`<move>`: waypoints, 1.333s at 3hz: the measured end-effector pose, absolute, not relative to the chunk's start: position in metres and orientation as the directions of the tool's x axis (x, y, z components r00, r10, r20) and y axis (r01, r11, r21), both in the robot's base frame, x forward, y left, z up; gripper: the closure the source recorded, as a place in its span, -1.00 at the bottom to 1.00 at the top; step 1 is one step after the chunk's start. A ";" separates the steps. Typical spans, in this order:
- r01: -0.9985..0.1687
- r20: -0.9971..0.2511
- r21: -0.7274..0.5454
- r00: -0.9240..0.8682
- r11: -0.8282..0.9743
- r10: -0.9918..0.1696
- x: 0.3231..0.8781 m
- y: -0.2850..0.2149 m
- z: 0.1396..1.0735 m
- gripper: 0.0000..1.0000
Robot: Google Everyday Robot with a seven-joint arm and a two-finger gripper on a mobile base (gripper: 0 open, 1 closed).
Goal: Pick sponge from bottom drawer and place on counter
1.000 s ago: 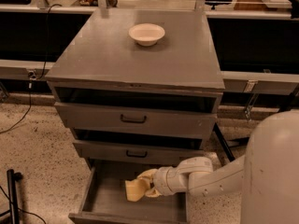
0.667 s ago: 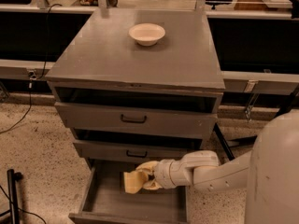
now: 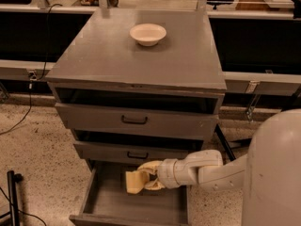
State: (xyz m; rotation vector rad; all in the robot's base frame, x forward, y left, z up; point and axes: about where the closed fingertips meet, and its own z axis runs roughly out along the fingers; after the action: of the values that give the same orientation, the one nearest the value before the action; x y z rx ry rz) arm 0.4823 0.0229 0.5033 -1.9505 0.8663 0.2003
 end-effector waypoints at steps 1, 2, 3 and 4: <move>-0.637 -0.500 -0.716 0.753 -0.285 -0.428 0.490 0.003 0.539 1.00; -0.597 -0.494 -0.749 0.792 -0.287 -0.360 0.504 -0.028 0.603 1.00; -0.561 -0.486 -0.780 0.822 -0.278 -0.295 0.504 -0.050 0.669 1.00; -0.527 -0.463 -0.809 0.844 -0.261 -0.269 0.512 -0.069 0.729 1.00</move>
Offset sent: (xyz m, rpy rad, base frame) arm 0.0148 -0.0819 0.2104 0.2713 -0.0441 0.2481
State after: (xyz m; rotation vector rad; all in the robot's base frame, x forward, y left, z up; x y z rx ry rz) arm 0.5120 -0.0688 0.7287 -1.8566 0.5992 0.2760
